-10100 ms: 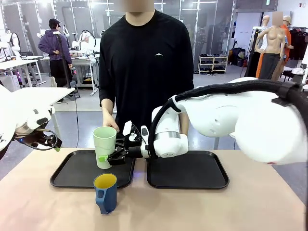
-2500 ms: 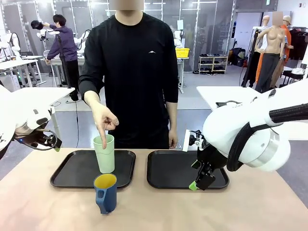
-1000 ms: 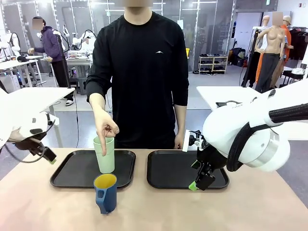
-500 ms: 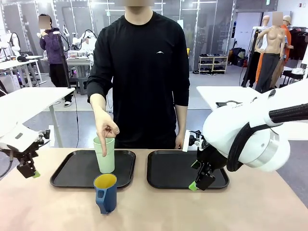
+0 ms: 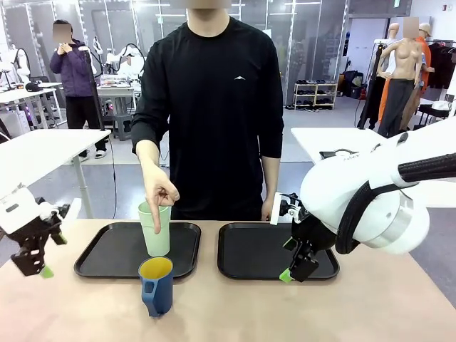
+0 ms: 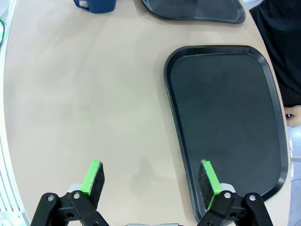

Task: Sort and store the cups by type.
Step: Pick up the Handle plastic cup and place it into the empty Flat Tray.

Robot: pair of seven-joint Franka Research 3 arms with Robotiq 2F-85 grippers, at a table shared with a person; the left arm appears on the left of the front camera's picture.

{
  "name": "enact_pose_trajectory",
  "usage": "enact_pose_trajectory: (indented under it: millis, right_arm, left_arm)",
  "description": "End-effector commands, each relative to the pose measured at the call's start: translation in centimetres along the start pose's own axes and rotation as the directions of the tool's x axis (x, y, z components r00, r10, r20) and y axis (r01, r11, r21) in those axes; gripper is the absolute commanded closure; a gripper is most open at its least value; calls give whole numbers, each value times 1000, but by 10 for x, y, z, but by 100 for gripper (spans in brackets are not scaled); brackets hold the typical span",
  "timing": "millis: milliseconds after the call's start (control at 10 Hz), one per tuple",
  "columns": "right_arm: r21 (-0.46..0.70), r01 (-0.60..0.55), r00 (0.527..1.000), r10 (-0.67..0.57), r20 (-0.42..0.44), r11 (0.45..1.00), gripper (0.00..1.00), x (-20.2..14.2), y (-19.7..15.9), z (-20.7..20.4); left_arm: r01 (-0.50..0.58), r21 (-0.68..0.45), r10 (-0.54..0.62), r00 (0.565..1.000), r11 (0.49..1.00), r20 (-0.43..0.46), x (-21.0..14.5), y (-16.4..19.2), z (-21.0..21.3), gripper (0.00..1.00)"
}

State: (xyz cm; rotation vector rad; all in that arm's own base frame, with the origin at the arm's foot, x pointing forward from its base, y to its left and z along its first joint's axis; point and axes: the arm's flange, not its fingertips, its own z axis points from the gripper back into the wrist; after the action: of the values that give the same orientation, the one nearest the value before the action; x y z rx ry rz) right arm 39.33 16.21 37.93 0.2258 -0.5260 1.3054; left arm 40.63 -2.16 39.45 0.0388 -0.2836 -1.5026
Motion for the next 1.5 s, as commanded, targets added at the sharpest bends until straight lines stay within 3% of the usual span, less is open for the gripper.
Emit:
enact_pose_trajectory:
  millis: [0, 200, 300, 900, 1100, 1400]
  right_arm:
    - [-12, 8, 1000, -8, -3, 1000, 0, -1, 2, -2]
    - [-12, 8, 1000, -8, -3, 1000, 0, -1, 2, -2]
    - [-12, 8, 1000, -8, -3, 1000, 0, -1, 2, -2]
    - [-12, 8, 1000, -8, -3, 1000, 0, -1, 2, -2]
    - [-12, 8, 1000, -8, -3, 1000, 0, -1, 2, -2]
    - [-12, 8, 1000, -8, -3, 1000, 0, -1, 2, -2]
  left_arm:
    - [54, -88, -61, 995, 995, -76, -7, -7, 8, 0]
    - [41, -45, -46, 993, 998, -105, -6, -5, 2, 0]
    - [31, -84, -35, 998, 996, -51, -6, -10, -4, 0]
    - [26, -81, -32, 997, 996, -64, -6, -10, -2, 0]
    - [16, -71, -17, 1000, 997, -8, -2, -4, -20, 0]
    - [44, -51, -35, 987, 998, 158, 13, -7, -43, 0]
